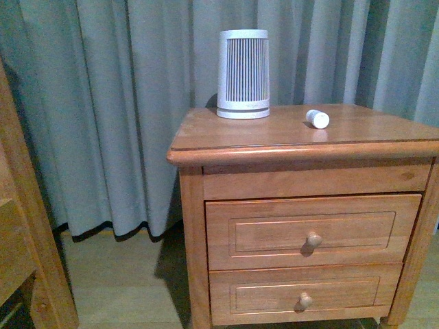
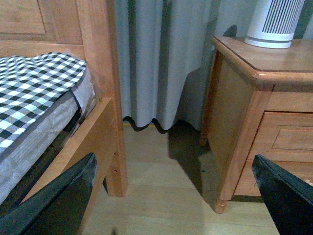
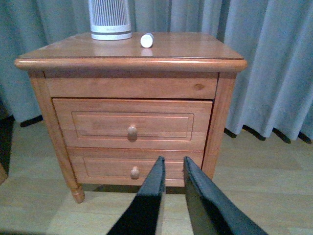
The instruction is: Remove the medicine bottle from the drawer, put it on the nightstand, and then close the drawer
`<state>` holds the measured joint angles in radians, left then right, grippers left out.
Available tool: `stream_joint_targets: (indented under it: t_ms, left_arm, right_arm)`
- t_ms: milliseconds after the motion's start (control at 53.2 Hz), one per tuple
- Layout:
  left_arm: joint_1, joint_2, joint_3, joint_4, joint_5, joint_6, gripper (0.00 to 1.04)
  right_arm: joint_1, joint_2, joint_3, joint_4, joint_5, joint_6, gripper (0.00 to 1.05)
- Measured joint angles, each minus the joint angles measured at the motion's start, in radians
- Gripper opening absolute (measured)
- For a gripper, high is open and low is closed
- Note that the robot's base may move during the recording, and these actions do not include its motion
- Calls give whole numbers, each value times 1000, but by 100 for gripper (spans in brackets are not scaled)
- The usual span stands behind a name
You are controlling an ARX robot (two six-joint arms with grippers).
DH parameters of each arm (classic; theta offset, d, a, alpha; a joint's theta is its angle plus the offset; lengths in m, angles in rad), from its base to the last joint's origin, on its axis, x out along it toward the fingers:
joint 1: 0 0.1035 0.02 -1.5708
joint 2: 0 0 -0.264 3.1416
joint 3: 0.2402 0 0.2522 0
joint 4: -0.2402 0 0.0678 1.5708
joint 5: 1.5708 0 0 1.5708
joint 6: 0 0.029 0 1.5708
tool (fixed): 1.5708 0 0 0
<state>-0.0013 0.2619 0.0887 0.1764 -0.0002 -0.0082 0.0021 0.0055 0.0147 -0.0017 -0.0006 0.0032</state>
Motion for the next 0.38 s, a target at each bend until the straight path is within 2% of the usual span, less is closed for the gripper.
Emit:
stream_joint_targets:
  t_ms: [376]
  left_arm:
    - [0, 0, 0, 0, 0, 0, 98]
  right_arm:
    - [0, 0, 0, 0, 0, 0, 81]
